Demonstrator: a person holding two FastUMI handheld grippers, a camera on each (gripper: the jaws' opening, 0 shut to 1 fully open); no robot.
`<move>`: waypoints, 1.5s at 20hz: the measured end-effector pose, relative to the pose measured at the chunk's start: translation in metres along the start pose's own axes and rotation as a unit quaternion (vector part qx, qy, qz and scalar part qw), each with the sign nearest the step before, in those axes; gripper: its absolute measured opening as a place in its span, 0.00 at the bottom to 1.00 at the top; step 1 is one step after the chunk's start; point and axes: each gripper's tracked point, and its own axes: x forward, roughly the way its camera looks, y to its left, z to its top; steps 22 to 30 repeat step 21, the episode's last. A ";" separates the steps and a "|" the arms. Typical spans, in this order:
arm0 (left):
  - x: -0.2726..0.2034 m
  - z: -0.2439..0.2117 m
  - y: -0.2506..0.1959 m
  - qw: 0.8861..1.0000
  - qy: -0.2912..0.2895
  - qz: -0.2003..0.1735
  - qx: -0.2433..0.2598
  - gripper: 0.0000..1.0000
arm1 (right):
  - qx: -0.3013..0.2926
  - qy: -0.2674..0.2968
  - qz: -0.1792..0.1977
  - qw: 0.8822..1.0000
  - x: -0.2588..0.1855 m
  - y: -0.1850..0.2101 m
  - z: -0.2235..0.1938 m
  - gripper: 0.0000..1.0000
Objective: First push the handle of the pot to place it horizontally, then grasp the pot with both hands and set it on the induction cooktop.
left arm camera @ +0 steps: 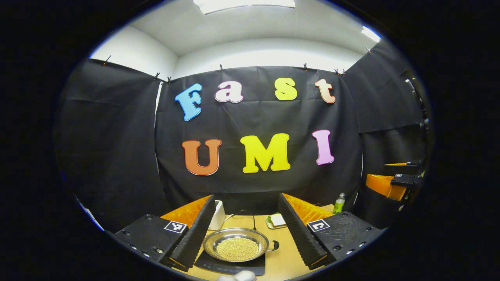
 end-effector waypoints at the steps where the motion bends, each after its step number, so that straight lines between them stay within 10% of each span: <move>1: -0.003 0.000 -0.002 1.000 0.002 -0.001 -0.004 0.96 | 0.004 -0.009 -0.006 1.000 -0.006 -0.008 0.005 1.00; 30: -0.013 0.018 -0.014 1.000 -0.011 -0.026 0.004 0.96 | 0.016 -0.013 -0.056 0.998 -0.046 -0.034 0.020 1.00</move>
